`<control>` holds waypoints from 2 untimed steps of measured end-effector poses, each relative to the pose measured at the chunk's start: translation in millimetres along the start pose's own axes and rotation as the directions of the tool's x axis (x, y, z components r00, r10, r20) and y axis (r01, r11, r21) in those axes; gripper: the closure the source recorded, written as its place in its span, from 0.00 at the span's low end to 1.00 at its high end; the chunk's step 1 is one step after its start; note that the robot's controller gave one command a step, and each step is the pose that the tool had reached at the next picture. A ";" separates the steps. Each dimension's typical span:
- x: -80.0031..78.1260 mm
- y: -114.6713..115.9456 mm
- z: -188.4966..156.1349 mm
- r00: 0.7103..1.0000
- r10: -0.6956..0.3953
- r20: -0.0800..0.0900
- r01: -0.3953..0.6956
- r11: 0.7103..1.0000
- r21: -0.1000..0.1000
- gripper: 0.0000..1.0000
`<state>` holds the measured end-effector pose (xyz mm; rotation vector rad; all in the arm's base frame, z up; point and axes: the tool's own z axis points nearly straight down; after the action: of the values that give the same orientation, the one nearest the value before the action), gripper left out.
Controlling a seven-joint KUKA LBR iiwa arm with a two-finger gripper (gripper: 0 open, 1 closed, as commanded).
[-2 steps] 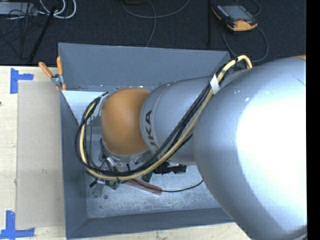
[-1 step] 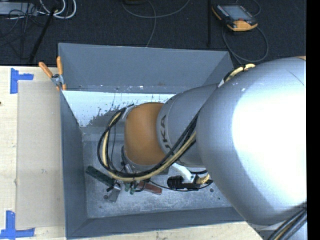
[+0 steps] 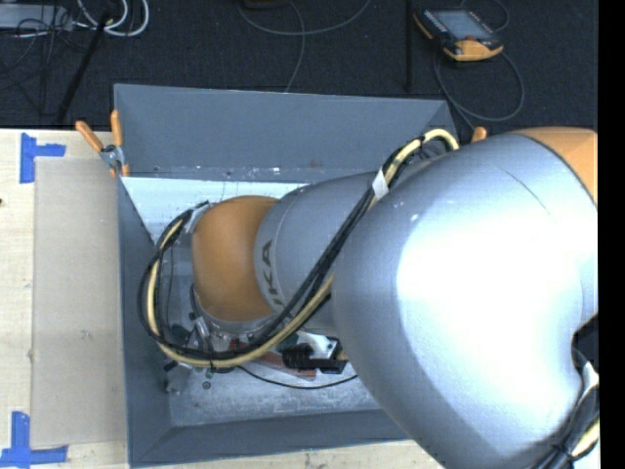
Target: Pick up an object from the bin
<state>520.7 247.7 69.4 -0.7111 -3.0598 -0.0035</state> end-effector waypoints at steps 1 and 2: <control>-1.4 -2.9 0.4 1.000 0.005 0.000 -0.005 1.000 0.004 1.00; -1.3 -2.8 -4.3 1.000 0.005 0.000 -0.005 1.000 0.003 1.00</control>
Offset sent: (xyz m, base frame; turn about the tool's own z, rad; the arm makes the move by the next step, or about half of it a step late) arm 0.0000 0.0000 0.0000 0.0000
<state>520.6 244.5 73.8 -0.7191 -3.0568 0.0006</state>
